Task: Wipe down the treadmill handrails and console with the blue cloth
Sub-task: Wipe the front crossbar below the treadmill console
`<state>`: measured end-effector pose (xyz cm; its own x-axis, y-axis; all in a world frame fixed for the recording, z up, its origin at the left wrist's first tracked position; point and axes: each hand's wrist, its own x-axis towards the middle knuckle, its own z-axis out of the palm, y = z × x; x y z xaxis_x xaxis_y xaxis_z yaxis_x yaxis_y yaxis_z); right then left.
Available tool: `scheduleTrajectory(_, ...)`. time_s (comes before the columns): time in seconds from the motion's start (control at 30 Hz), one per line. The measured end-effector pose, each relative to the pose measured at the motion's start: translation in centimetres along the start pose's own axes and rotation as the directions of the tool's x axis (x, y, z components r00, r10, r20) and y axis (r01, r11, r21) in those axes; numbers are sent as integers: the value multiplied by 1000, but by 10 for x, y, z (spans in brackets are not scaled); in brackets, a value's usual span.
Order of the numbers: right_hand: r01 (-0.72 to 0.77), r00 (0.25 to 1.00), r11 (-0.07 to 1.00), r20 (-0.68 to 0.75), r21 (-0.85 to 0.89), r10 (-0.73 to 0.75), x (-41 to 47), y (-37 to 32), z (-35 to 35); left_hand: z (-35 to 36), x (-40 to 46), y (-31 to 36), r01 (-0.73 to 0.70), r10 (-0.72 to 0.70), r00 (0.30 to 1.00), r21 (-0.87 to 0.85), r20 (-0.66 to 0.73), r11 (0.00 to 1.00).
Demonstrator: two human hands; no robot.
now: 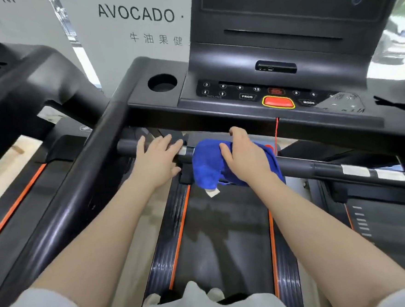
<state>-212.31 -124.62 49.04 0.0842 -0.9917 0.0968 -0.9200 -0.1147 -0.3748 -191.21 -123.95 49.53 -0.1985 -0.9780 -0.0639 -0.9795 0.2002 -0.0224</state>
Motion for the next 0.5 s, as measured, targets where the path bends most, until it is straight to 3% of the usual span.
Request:
scheduleTrajectory(0.07, -14, 1000, 998, -21, -69, 12, -2, -1, 1, 6, 3, 5, -3, 2, 999, -19, -41, 1000)
scheduleTrajectory(0.2, 132, 988, 916, -27, -378, -153, -10, 2, 12, 14, 5, 2, -9, -10, 987, -112, -161, 994)
scheduleTrajectory(0.37, 91, 994, 908, -21, -410, -109, -12, -19, 24, 16, 9, 0, -14, -25, 979, -188, -203, 982)
scheduleTrajectory(0.5, 148, 988, 920, 23, -364, -150, 8, -54, 36, 18, 14, -3, 24, -83, 964, -231, -251, 973)
